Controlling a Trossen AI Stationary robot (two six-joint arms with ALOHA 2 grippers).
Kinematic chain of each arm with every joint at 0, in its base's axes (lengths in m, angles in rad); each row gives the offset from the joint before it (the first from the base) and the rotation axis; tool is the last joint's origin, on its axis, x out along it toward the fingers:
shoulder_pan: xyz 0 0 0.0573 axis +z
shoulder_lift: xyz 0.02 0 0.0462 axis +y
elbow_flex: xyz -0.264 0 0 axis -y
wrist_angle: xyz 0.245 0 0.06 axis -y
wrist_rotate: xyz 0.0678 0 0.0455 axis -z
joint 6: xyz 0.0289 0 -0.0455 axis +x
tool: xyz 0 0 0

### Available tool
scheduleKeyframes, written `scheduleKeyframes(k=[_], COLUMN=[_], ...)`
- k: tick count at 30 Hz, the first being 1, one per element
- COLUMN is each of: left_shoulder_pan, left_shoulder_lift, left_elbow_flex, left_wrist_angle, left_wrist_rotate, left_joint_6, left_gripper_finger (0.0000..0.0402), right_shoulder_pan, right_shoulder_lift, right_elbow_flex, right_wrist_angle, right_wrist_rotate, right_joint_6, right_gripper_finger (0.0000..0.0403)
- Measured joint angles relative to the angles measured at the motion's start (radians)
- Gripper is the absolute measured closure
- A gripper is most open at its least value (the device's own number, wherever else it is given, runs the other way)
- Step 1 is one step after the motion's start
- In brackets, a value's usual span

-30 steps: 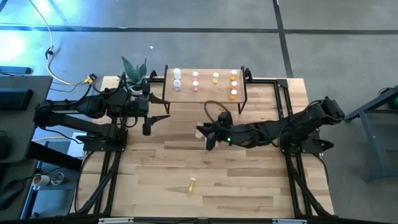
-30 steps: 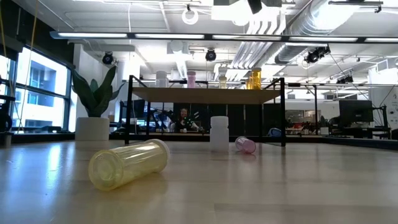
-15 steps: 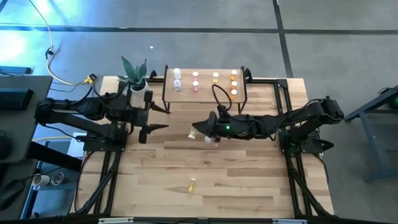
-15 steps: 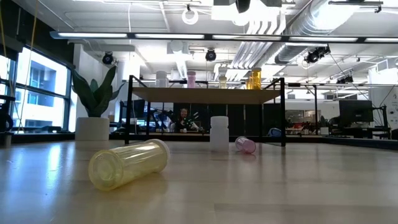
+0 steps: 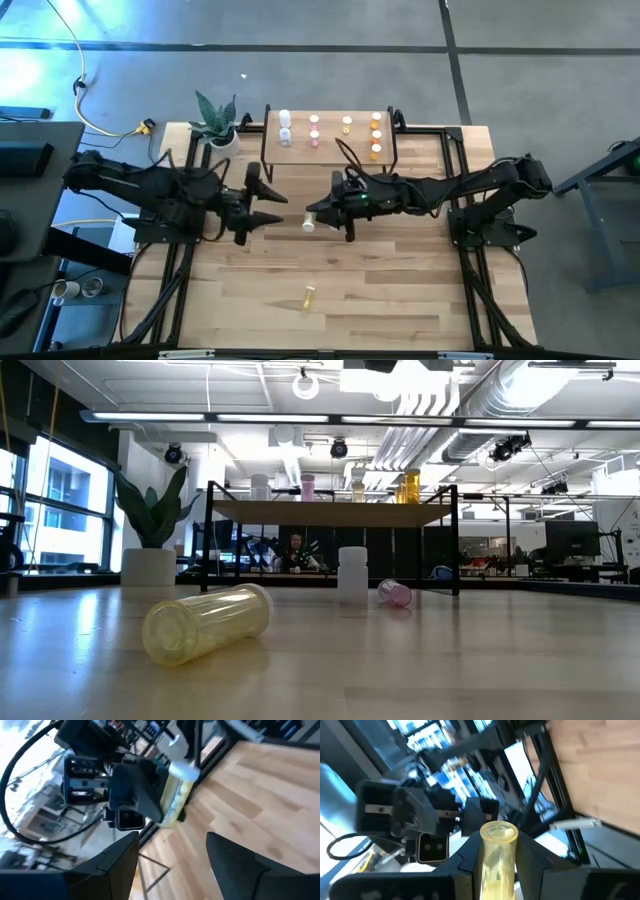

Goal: Pick and place medicine bottles onto shelf by color
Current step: Put the right yellow pill bottle aligned with the other yellow pill bottle on the shelf

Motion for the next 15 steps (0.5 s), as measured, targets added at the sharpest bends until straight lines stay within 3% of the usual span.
scheduleKeyframes(k=[7, 15], left_shoulder_pan=[-0.046, -0.110], left_shoulder_lift=[0.096, 0.165], left_elbow_flex=[0.000, 0.000], left_wrist_angle=[0.120, 0.210], left_wrist_rotate=[-0.075, -0.183], left_joint_6=[0.045, 0.076], left_gripper_finger=[0.0182, 0.0182], right_shoulder_pan=[-0.041, -0.069], right_shoulder_lift=[0.000, 0.000], right_elbow_flex=[0.000, 0.000], right_wrist_angle=[0.024, 0.023], right_wrist_rotate=[-0.211, -0.297], right_joint_6=[-0.003, 0.036], right_gripper_finger=[0.0329, 0.0329])
